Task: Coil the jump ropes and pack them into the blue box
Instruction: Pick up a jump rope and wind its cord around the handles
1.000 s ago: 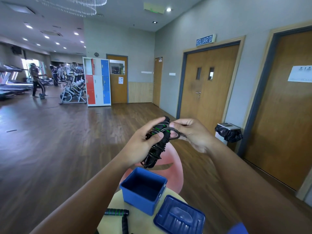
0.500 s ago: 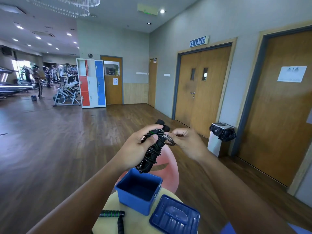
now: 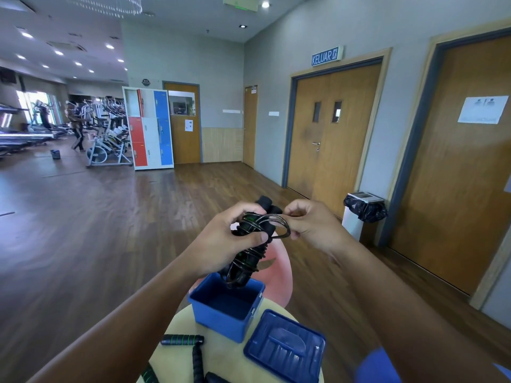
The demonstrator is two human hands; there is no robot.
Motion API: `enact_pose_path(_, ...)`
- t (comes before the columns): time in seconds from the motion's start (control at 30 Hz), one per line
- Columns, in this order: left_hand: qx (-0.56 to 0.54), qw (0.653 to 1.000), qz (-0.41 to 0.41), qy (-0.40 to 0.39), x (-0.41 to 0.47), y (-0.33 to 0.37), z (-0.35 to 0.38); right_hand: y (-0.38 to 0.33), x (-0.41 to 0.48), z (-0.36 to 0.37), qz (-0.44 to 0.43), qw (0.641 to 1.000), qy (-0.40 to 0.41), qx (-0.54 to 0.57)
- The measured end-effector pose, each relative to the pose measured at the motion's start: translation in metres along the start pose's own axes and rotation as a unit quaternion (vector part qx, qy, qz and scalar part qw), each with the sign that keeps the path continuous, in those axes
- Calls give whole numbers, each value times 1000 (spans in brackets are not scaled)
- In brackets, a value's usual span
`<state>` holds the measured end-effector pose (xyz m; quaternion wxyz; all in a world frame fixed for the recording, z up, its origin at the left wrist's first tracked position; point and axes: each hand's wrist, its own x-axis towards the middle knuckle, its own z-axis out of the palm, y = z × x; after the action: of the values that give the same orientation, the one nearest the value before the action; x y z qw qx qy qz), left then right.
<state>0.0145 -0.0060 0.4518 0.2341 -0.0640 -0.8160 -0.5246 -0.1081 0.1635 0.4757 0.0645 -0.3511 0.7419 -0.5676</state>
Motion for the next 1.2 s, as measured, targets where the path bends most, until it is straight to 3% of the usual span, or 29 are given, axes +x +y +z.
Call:
enact_pose_path(0.17,-46,999,6,17,1,4,8,-1,-4,-15,19,991,-37,126)
enact_pose_path(0.4,-4,998,34,43,-3,3,13,-11,-6,-19,-125,990,-8,58)
enact_pose_path(0.53,20,997,49,60,-8,6,17,-19,-2,-9,-146,985,16,95)
enact_pose_path(0.6,10,996,66,66,-11,8,20,-20,-1,-4,-112,981,-2,157)
enact_pose_path(0.7,1,995,78,66,-18,8,19,-21,-6,-1,16,955,-78,287)
enact_pose_path(0.77,-22,995,72,58,-25,7,18,-19,-10,1,73,943,-110,307)
enact_pose_path(1.03,-36,994,83,59,-34,4,14,-9,-11,5,117,938,-155,287)
enact_pose_path(1.2,-11,990,109,83,-34,5,21,1,-13,10,152,915,-157,338)
